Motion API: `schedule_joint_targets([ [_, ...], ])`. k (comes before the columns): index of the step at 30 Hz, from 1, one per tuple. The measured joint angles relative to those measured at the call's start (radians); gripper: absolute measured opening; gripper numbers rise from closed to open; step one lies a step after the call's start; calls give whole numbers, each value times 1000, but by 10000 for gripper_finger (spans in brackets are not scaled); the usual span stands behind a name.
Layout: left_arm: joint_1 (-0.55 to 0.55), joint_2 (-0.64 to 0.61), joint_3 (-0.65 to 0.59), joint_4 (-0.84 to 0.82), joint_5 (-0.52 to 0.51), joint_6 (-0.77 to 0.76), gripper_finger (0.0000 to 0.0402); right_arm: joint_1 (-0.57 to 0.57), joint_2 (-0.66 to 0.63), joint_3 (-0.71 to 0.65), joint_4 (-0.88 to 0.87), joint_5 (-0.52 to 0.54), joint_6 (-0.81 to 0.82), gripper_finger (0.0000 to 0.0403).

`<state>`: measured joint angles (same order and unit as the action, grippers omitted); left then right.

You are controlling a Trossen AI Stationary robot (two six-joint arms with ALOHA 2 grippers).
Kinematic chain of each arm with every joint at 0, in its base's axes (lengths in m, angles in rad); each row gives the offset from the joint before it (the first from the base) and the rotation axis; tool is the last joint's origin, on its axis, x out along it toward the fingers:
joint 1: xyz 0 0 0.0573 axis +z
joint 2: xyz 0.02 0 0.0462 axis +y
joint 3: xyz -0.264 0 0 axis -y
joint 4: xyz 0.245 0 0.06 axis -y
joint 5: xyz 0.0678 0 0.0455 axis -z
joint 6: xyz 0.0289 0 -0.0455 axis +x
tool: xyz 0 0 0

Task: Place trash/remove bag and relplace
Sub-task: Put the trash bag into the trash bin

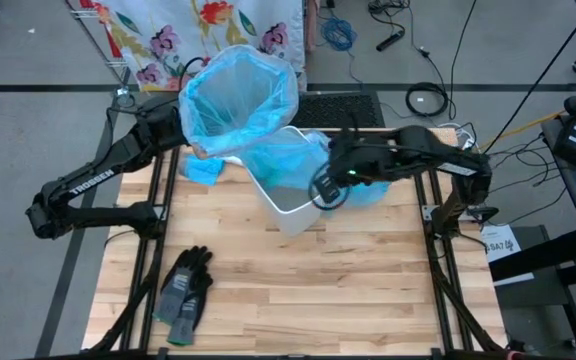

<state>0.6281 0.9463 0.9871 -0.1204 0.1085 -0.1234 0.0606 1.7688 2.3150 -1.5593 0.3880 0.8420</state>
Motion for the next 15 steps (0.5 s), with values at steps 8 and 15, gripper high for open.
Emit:
schedule_joint_targets([
  [8, 0, 0, 0, 1, 0, -2, 0, -105, 160, 0, 56, -141, -132, 0],
  [15, 0, 0, 0, -5, 0, -2, 0, -175, 270, 0, 367, -277, -317, 0],
])
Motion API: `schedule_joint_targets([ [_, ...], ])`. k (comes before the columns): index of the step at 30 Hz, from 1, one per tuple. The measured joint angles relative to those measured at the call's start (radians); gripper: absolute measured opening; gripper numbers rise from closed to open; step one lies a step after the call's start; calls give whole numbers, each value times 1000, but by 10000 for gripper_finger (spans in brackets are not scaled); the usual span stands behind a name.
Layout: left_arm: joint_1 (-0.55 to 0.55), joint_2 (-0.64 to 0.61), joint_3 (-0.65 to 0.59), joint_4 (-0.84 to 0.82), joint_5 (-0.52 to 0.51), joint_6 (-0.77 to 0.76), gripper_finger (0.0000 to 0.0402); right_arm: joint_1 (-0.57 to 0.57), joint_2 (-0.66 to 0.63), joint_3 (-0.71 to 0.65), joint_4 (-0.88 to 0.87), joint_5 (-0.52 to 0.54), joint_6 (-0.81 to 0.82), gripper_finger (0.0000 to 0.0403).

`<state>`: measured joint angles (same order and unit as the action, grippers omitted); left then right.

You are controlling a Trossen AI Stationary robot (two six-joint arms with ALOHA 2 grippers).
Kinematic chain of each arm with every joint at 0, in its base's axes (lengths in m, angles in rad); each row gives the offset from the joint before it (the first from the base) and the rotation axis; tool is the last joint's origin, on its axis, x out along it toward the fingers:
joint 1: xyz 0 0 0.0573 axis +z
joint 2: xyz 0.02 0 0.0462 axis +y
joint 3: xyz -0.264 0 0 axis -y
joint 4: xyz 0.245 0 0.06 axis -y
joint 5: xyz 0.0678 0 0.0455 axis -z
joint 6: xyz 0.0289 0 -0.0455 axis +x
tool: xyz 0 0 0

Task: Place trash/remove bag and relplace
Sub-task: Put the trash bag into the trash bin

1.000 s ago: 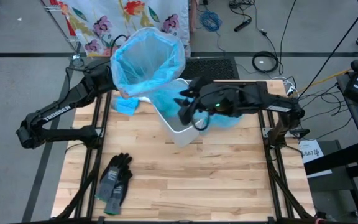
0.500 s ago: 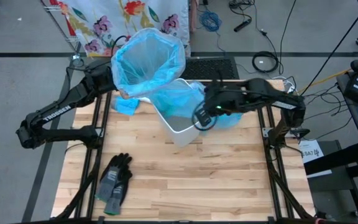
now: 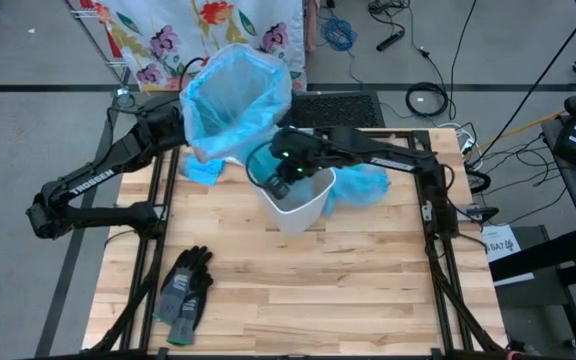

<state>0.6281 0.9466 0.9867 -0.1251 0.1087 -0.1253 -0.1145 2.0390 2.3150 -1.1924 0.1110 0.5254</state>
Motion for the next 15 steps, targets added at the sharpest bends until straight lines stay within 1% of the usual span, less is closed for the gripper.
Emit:
schedule_joint_targets([
  [3, 0, 0, 0, -2, 0, 0, 0, -18, 21, 0, 81, -62, -16, 0],
  [5, 0, 0, 0, -15, 0, 0, 0, -23, 22, 0, 54, -79, -7, 0],
  [8, 0, 0, 0, -50, 0, 0, 0, -23, 2, 0, -38, -64, 7, 0],
  [10, 0, 0, 0, -63, 0, 1, 0, -17, -23, -1, -75, -11, 9, 0],
  [12, 0, 0, 0, -70, 0, 1, 0, -8, -56, -1, -70, 75, -5, 0],
  [15, 0, 0, 0, -72, 0, 1, 0, 4, -91, 0, 6, 198, -65, 0],
])
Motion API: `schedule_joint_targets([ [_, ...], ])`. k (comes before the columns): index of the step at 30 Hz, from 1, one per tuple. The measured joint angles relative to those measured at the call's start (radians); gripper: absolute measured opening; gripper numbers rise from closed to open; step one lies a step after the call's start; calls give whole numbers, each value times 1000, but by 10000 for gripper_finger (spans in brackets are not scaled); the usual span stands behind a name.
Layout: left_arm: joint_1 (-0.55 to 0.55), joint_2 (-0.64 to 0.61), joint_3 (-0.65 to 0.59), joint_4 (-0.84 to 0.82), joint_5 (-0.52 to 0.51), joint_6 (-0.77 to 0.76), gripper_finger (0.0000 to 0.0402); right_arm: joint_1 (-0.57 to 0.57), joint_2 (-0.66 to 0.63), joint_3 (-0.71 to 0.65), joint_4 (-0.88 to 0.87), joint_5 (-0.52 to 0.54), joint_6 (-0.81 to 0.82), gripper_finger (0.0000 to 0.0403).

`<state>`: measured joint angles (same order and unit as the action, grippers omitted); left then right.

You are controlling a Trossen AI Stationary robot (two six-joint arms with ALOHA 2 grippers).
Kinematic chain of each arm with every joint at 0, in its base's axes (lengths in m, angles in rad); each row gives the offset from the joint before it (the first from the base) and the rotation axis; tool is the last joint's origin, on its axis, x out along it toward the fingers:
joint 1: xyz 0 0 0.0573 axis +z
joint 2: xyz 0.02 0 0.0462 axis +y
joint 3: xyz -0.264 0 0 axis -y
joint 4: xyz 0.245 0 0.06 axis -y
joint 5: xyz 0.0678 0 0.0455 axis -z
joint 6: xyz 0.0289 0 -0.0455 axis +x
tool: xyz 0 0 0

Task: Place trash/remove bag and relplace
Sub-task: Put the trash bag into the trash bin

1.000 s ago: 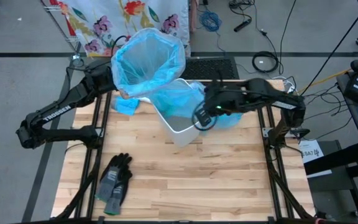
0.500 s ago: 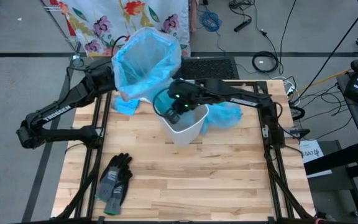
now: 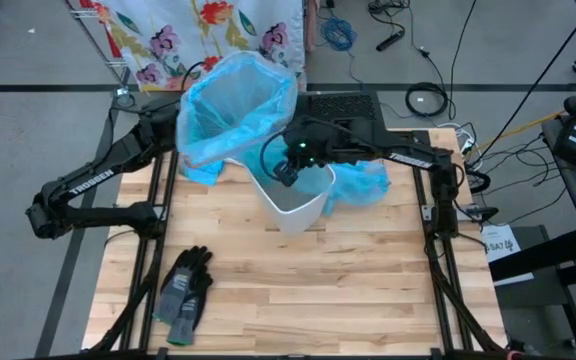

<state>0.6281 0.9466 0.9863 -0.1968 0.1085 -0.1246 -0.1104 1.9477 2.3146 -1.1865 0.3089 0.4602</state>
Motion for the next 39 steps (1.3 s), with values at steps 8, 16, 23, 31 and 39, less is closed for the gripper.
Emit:
schedule_joint_targets([
  [8, 0, 0, 0, 41, 0, 0, 0, -7, 17, 0, 118, 25, -79, 0],
  [16, 0, -6, 0, 156, 0, -32, 0, -23, 98, 0, 330, -24, -206, 0],
  [23, 0, -25, 0, 153, 5, -52, 0, 1, 120, 1, 281, 9, -173, 0],
  [31, 0, -58, 0, 135, 12, -46, 0, 77, 80, -1, 46, 60, -24, 0],
  [39, 0, -59, 0, 135, 12, -51, 0, 113, -38, 0, -18, 62, 59, 0],
])
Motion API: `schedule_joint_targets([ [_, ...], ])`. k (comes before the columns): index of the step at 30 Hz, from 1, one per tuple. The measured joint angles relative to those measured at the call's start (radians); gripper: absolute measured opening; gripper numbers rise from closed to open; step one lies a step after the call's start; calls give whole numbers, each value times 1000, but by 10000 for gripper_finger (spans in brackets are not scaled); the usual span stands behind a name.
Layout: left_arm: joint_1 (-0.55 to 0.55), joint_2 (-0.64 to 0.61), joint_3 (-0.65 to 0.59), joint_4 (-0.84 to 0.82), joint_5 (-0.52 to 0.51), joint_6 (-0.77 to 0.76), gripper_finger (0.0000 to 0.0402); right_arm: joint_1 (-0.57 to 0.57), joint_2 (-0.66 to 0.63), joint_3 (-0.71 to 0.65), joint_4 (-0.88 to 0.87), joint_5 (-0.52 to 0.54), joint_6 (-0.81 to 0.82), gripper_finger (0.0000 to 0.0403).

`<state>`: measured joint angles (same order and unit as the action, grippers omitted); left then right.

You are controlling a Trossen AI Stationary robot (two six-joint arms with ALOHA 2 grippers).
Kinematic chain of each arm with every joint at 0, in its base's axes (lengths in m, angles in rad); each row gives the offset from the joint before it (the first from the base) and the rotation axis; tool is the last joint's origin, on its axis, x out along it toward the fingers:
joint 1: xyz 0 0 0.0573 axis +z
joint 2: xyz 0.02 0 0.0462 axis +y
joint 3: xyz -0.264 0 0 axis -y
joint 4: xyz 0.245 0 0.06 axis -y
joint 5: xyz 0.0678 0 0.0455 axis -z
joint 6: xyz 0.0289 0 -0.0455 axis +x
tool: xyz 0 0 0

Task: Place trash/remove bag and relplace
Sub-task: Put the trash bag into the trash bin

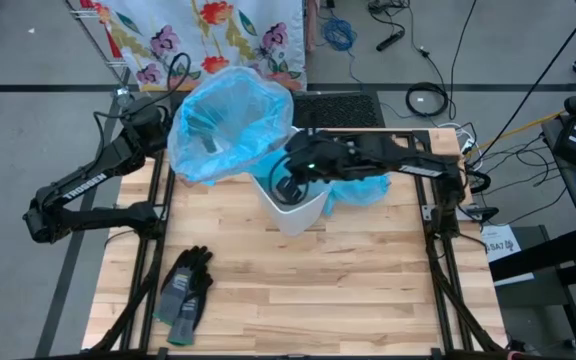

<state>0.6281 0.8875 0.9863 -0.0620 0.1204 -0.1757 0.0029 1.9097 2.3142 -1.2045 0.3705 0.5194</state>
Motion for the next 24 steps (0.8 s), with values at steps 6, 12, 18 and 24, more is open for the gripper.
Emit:
schedule_joint_targets([
  [6, 0, 0, 0, -1, 15, -1, 0, -1, -81, 0, -25, 25, 20, 0],
  [12, 0, 0, 0, 0, 15, -2, 0, -38, -143, 1, 88, 12, -13, 10],
  [18, 0, 0, 0, -7, 15, -2, 0, -92, -150, 2, 209, -113, -64, 75],
  [24, 0, 0, 0, -33, 15, -1, 0, -136, -149, 1, 224, -115, -36, 156],
])
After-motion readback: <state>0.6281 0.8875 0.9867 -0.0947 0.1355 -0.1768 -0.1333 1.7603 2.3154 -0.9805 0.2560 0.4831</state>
